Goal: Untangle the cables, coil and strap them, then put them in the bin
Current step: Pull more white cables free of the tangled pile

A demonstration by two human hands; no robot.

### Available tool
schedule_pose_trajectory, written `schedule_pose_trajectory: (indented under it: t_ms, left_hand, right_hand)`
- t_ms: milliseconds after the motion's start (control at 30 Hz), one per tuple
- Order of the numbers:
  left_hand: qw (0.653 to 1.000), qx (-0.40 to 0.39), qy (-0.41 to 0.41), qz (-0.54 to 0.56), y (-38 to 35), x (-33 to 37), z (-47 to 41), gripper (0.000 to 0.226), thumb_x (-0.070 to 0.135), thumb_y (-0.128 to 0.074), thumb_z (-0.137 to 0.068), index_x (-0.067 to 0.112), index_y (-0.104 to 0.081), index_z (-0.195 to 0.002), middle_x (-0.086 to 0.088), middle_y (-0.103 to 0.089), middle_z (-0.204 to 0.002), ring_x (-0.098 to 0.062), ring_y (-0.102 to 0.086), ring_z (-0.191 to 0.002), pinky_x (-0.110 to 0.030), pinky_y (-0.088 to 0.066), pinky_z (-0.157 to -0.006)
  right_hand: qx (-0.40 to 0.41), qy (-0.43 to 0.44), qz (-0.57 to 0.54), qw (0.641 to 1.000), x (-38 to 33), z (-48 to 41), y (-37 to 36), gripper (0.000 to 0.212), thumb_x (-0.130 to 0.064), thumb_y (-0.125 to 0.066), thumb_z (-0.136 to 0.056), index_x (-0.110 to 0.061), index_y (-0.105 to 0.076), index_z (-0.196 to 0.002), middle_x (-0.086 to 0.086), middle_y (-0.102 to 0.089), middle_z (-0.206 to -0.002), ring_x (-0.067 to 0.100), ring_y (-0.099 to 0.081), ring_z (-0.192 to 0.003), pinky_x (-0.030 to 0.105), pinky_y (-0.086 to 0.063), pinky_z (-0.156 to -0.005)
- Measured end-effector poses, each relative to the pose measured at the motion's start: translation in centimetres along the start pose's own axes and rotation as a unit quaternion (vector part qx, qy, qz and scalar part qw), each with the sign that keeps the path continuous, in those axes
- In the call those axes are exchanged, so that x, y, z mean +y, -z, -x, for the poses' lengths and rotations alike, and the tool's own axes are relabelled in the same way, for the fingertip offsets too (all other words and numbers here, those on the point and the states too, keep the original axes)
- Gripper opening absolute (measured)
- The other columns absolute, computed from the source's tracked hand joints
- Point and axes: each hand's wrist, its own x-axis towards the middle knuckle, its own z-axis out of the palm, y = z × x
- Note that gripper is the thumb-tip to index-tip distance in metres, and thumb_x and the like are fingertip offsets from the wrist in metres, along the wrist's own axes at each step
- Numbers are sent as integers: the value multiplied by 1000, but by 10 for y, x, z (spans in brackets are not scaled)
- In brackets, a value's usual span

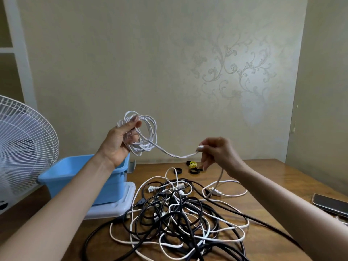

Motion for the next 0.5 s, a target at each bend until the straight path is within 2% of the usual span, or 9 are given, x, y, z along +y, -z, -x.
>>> schedule_pose_trajectory:
  t_ms: [100,133,167,200,267,333,400,433,500]
  left_hand:
    - [1000,-29,6,-6,-8,-5,2,34,32,-87,-54,13,-71,-76,2,-64,-74,-1,-37,-45,-10,-30,-43]
    - [999,-38,7,-6,-11,-6,3,38,36,-89,-49,13,-72,-74,1,-67,-76,-1,-38,-47,-11,-33,-43]
    - [999,-38,7,-7,-15,-6,5,34,40,-85,-56,15,-71,-75,0,-68,-80,-2,-39,-48,-12,-36,-43]
    - [1000,-29,9,-9,-18,-7,6,26,41,-76,-70,18,-67,-77,-2,-69,-85,-3,-41,-48,-13,-37,-44]
    - [1000,-9,12,-14,-25,-7,8,22,38,-56,-90,19,-61,-80,-5,-68,-91,-3,-43,-46,-14,-37,-45]
    - [1000,-14,13,-6,-26,-10,9,26,32,-48,-96,14,-60,-83,-7,-66,-89,-3,-38,-44,-13,-31,-40]
    - [1000,-15,17,-2,-24,-12,10,23,24,-45,-97,11,-58,-84,-5,-62,-86,-4,-36,-46,-12,-27,-39]
    - [1000,-17,20,0,-22,-13,9,22,21,-45,-97,11,-58,-83,-5,-61,-84,-4,-36,-46,-12,-26,-40]
    - [999,-25,27,9,-19,-13,9,20,19,-46,-97,12,-57,-81,-3,-61,-78,-4,-35,-47,-12,-26,-39]
  right_hand:
    - [-78,41,189,978,-9,-2,-13,30,-10,-55,-95,-16,-61,-67,0,-54,-40,13,-52,-31,28,-48,-42]
    - [-95,49,221,969,-12,-1,-19,33,-14,-54,-97,-18,-59,-65,-3,-52,-38,11,-52,-32,34,-53,-49]
    - [-103,47,218,969,-13,0,-25,35,-17,-51,-98,-18,-56,-63,-3,-50,-37,12,-52,-33,41,-54,-56]
    - [-108,33,178,978,-15,3,-29,37,-21,-48,-100,-15,-52,-63,-3,-46,-37,14,-50,-33,44,-54,-59]
    - [-126,-16,45,991,-18,7,-34,40,-26,-41,-102,-12,-44,-65,-3,-42,-40,14,-44,-35,39,-52,-55]
    - [-149,-42,-76,985,-24,8,-33,41,-30,-36,-102,-13,-42,-65,0,-47,-47,15,-49,-44,28,-51,-57]
    - [-130,-66,-193,970,-27,3,-28,39,-31,-34,-102,-14,-44,-67,-1,-51,-52,13,-52,-50,27,-52,-63]
    - [-113,-82,-248,959,-28,-2,-24,38,-30,-34,-102,-14,-44,-69,-2,-48,-50,11,-49,-47,25,-51,-59]
    - [-98,-103,-305,942,-30,-8,-18,35,-27,-32,-103,-13,-45,-74,-6,-35,-41,7,-35,-35,18,-40,-43]
